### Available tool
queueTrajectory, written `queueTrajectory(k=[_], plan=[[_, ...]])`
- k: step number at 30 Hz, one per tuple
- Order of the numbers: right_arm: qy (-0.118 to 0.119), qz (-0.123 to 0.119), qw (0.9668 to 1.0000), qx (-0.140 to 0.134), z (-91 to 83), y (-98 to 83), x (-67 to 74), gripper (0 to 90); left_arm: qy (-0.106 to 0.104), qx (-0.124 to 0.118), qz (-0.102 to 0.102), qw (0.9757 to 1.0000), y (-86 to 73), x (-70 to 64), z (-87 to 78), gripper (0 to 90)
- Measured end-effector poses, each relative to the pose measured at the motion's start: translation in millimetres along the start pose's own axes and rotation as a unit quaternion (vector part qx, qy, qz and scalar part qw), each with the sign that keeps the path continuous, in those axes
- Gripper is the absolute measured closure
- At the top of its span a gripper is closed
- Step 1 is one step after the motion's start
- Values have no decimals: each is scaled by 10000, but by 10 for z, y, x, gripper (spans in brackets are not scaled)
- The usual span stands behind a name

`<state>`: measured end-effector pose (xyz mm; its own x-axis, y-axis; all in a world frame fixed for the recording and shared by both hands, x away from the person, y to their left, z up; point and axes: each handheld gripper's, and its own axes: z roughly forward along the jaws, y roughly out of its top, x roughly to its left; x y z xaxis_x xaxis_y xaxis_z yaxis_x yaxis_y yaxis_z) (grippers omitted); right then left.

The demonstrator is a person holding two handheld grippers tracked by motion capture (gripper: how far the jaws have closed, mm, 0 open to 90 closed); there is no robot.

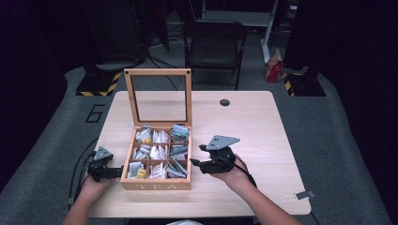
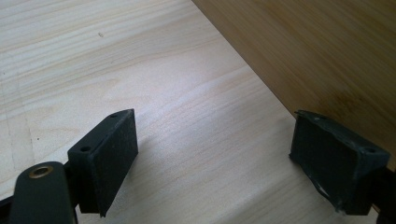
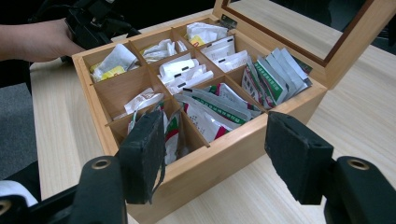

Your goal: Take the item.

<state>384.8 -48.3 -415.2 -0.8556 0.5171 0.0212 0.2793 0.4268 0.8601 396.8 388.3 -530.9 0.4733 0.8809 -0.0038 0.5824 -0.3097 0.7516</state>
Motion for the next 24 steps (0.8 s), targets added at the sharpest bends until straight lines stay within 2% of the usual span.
queueTrajectory(k=[10, 24], plan=[[81, -6, 10000, 28, 109, 33, 65, 390, 0, -1, 0, 10000, 0, 0, 0, 145], [176, -141, 9997, 93, 234, 42, 140, 425, 0, -1, 0, 10000, 0, 0, 0, 145]])
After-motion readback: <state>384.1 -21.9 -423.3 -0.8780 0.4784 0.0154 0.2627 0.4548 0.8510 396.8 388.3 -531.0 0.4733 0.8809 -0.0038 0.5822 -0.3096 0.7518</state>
